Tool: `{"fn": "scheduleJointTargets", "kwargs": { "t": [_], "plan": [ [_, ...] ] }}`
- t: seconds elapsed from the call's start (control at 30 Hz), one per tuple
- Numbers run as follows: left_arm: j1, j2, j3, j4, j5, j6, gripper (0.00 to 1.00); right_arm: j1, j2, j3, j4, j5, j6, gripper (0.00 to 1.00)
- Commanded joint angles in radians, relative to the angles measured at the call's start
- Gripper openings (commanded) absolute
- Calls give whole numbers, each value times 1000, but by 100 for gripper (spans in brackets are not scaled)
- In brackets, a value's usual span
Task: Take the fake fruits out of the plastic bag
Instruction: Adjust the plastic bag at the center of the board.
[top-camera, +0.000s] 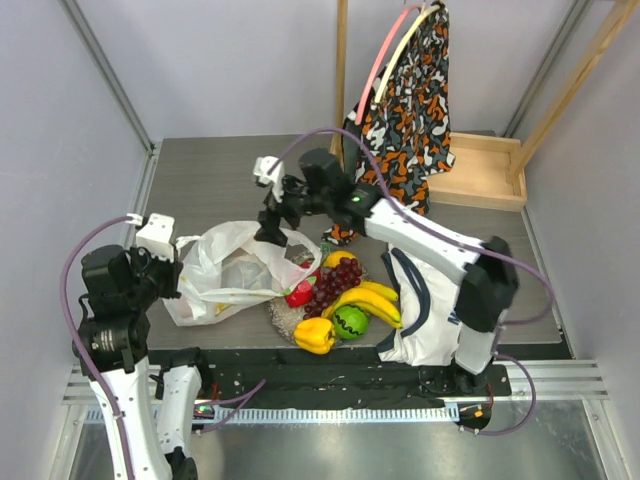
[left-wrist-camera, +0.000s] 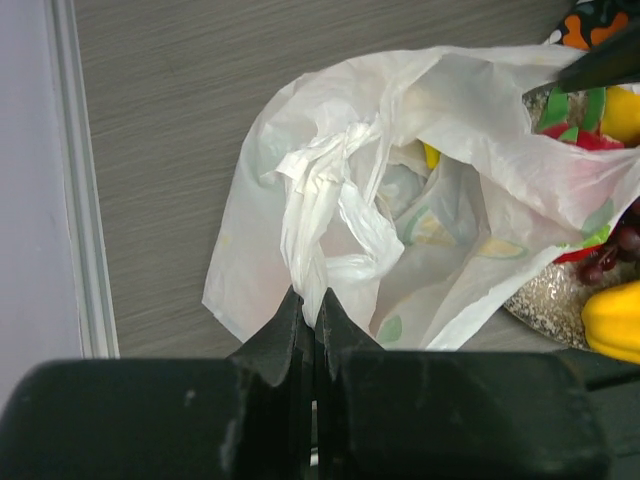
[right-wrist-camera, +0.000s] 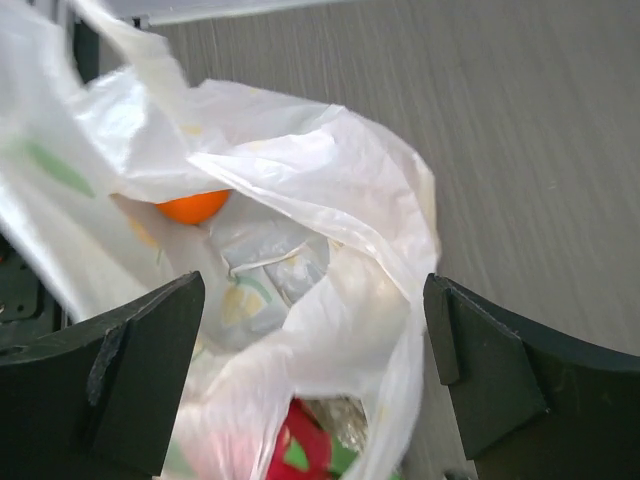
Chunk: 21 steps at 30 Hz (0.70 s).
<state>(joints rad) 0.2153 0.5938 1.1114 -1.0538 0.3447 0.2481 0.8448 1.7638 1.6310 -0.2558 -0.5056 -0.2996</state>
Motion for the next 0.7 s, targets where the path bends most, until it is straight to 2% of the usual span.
{"fn": "scheduleJointTargets", "kwargs": {
  "t": [0.0, 0.13, 0.27, 0.67],
  "plan": [
    [-4, -3, 59, -87, 4, 77, 0, 48, 209, 139, -34, 62, 47, 100],
    [-4, -23, 65, -110, -22, 123, 0, 69, 286, 181, -10, 316, -7, 100],
    [-4, -34, 62, -121, -29, 129, 0, 73, 304, 194, -17, 488, -88, 100],
    [-4, -31, 30, -83, -13, 131, 0, 53, 158, 148, -86, 456, -179, 98]
  ]
}}
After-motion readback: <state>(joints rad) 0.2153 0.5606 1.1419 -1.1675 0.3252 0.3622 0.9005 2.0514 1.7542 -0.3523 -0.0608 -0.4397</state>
